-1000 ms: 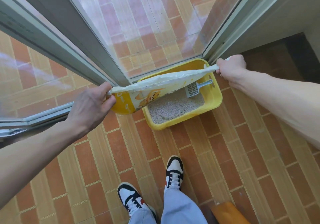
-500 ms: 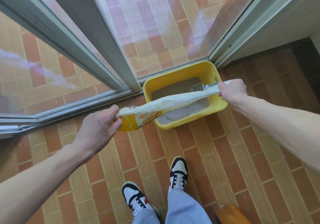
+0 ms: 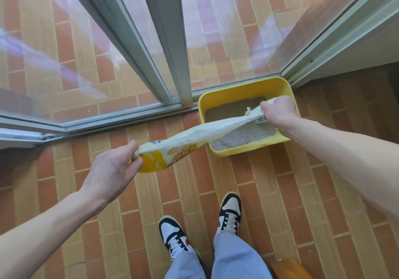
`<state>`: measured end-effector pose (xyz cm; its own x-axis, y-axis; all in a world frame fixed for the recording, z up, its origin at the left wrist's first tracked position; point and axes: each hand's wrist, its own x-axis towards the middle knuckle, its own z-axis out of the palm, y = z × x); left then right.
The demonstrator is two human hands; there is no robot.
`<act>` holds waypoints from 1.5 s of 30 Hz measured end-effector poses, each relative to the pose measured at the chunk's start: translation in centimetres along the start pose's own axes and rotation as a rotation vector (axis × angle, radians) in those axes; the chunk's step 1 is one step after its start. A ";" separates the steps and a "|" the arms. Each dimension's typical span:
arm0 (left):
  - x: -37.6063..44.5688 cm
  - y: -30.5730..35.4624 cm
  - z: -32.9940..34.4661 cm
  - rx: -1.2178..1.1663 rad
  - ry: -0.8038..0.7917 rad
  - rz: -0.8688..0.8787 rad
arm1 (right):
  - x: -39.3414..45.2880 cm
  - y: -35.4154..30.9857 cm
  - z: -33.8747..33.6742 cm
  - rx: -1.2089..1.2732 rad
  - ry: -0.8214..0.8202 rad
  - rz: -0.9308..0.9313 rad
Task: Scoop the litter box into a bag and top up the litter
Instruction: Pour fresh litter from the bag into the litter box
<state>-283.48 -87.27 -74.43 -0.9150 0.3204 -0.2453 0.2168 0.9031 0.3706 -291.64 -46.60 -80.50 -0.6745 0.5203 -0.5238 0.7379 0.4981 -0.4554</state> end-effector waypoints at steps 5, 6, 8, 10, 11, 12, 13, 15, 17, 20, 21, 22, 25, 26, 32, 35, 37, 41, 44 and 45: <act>-1.5 -1.3 -0.1 -0.018 0.015 -0.069 | -0.1 -2.3 1.3 -0.054 -0.019 -0.045; -1.6 -1.5 -0.1 -0.022 0.019 -0.079 | 0.0 -2.6 1.5 -0.071 -0.024 -0.052; -1.9 -1.8 -0.1 -0.034 0.034 -0.096 | 0.2 -3.3 1.8 -0.073 -0.014 -0.068; -2.0 -2.1 -0.1 -0.043 0.056 -0.115 | 0.2 -4.0 2.0 -0.084 -0.025 -0.068; -2.0 -2.2 0.0 -0.047 0.064 -0.131 | 0.2 -4.3 2.2 -0.081 -0.032 -0.065; -2.0 -2.2 0.1 -0.056 0.073 -0.147 | 0.3 -4.4 2.3 -0.067 -0.032 -0.068; -2.0 -2.3 0.1 -0.067 0.084 -0.161 | 0.4 -4.6 2.4 -0.054 -0.031 -0.072; -2.1 -2.4 0.2 -0.068 0.096 -0.173 | 0.4 -4.9 2.6 -0.046 -0.035 -0.076; -2.2 -2.3 0.3 -0.061 0.097 -0.168 | 0.5 -4.8 2.6 -0.018 -0.028 -0.068; -1.9 -2.1 0.4 -0.055 0.098 -0.148 | 0.7 -4.5 2.2 -0.017 -0.036 -0.070; -1.8 -2.0 0.5 -0.049 0.097 -0.146 | 0.8 -4.3 2.1 -0.010 -0.032 -0.070; -1.6 -1.8 0.6 -0.049 0.101 -0.145 | 1.0 -4.0 2.0 0.003 -0.025 -0.071; -1.0 -1.2 0.8 -0.052 0.106 -0.130 | 1.2 -3.3 1.3 -0.001 0.000 -0.061; -0.8 -0.9 1.0 -0.050 0.099 -0.122 | 1.3 -3.0 1.0 0.004 0.009 -0.052; 1.4 1.2 1.2 -0.027 0.086 -0.043 | 2.9 -0.6 -1.6 0.093 0.072 0.030; 2.6 2.3 1.1 -0.012 0.083 0.013 | 3.5 0.6 -2.6 0.144 0.097 0.118; 3.2 2.9 1.1 -0.001 0.081 0.045 | 3.8 1.3 -3.1 0.155 0.106 0.146; 4.1 3.9 0.9 0.005 0.080 0.089 | 4.1 2.9 -4.1 0.160 0.102 0.162; 4.9 4.4 0.6 0.027 0.093 0.092 | 4.1 3.6 -4.7 0.179 0.082 0.171; 5.1 4.6 0.5 0.026 0.100 0.097 | 4.2 3.9 -4.9 0.199 0.089 0.177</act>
<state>-286.99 -81.33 -74.36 -0.9183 0.3776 -0.1187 0.3135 0.8770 0.3642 -291.71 -39.06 -80.94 -0.5278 0.6506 -0.5460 0.8286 0.2531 -0.4994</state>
